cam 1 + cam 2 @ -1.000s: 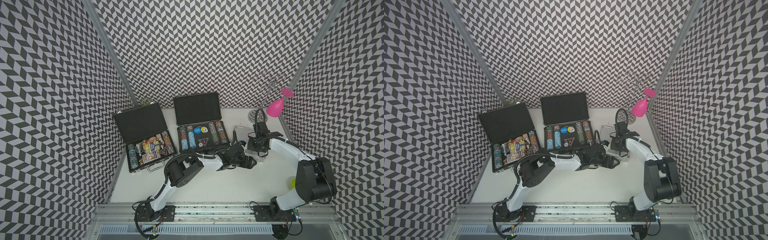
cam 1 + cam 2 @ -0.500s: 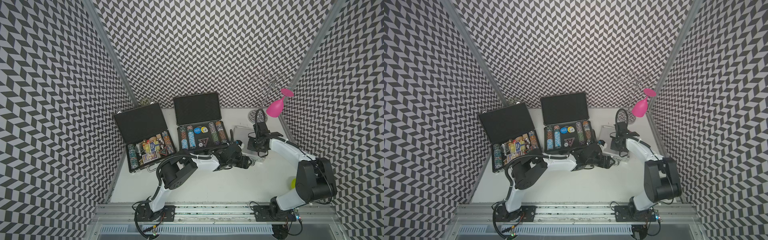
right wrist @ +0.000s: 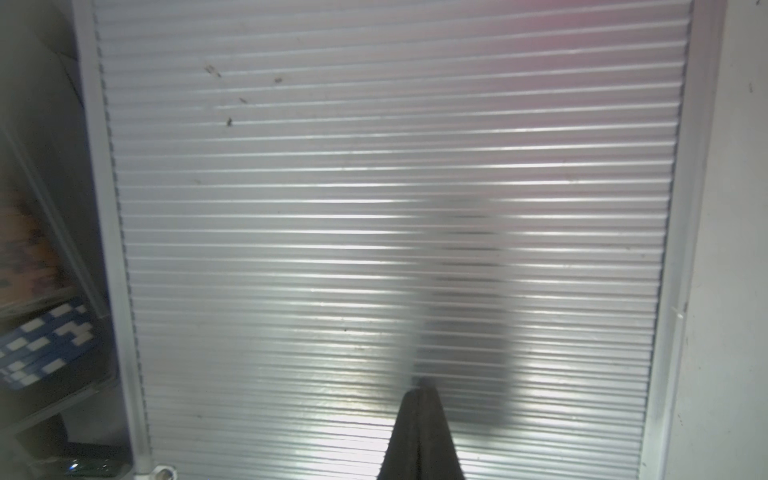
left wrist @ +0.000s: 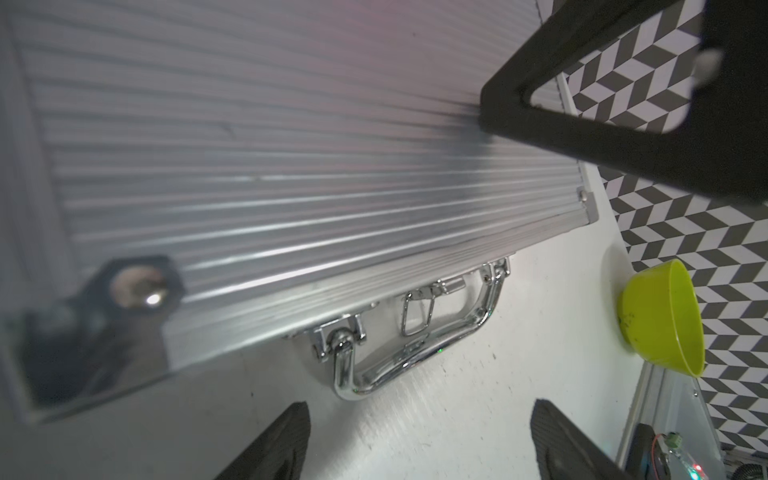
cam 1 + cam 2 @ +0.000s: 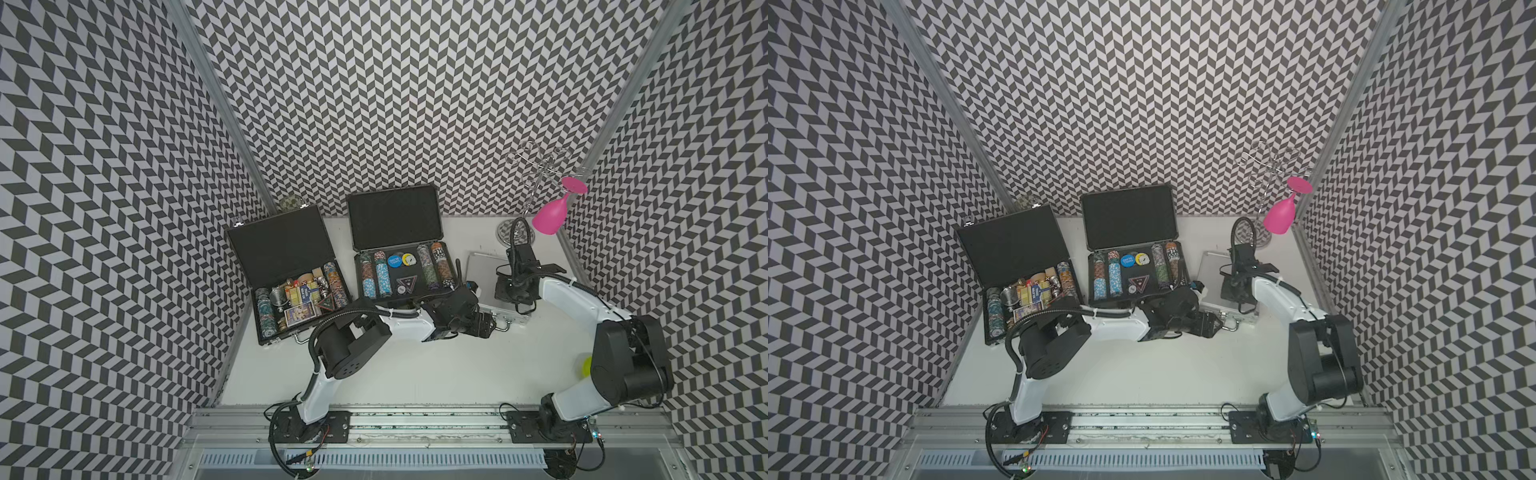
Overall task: Close the poker set cases
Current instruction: Fasten the fastener on the poker set case.
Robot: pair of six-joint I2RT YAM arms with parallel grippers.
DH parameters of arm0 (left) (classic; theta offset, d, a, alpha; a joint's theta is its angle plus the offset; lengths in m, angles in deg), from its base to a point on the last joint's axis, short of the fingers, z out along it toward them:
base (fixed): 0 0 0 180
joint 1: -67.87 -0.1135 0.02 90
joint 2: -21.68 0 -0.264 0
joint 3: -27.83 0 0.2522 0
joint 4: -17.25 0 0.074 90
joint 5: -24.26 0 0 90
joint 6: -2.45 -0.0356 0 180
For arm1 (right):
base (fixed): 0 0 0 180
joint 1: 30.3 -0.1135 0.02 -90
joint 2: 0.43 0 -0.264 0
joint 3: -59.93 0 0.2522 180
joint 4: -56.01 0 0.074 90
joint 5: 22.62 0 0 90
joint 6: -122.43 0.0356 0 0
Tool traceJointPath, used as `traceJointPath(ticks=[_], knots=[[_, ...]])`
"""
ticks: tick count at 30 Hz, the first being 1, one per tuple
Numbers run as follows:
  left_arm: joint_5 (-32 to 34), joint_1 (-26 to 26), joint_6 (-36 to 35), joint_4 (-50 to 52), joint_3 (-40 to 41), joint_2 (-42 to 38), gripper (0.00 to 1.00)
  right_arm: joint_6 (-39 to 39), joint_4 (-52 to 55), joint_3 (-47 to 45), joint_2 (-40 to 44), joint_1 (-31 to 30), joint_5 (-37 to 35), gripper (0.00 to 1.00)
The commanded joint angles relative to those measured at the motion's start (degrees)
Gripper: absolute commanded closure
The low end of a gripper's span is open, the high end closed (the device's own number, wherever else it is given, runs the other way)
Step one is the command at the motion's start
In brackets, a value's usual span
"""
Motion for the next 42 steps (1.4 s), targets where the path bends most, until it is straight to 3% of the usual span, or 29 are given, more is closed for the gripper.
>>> traceJointPath(ticks=[1, 7, 13, 24, 42], knots=[[-3.3, -0.7, -0.1, -4.7, 0.9, 1.5, 0.14, 0.1, 3.7, -1.5, -2.9, -0.5, 2.2, 1.00], [-8.9, -0.9, 0.7, -11.9, 0.6, 4.2, 0.14, 0.1, 3.7, -1.7, -2.8, -0.5, 2.1, 1.00], [-10.8, -1.1, 2.1, -19.9, 4.8, 1.6, 0.14, -0.2, 3.9, -1.7, -2.5, -0.5, 1.6, 1.00], [-8.4, -0.7, -0.7, -25.5, 6.0, 0.5, 0.14, 0.0, 3.2, -2.6, -2.6, -0.5, 1.8, 1.00], [-5.2, -0.2, -4.0, -18.5, 1.0, 5.6, 0.19, -0.1, 3.0, -2.2, -3.0, -0.5, 1.9, 1.00]])
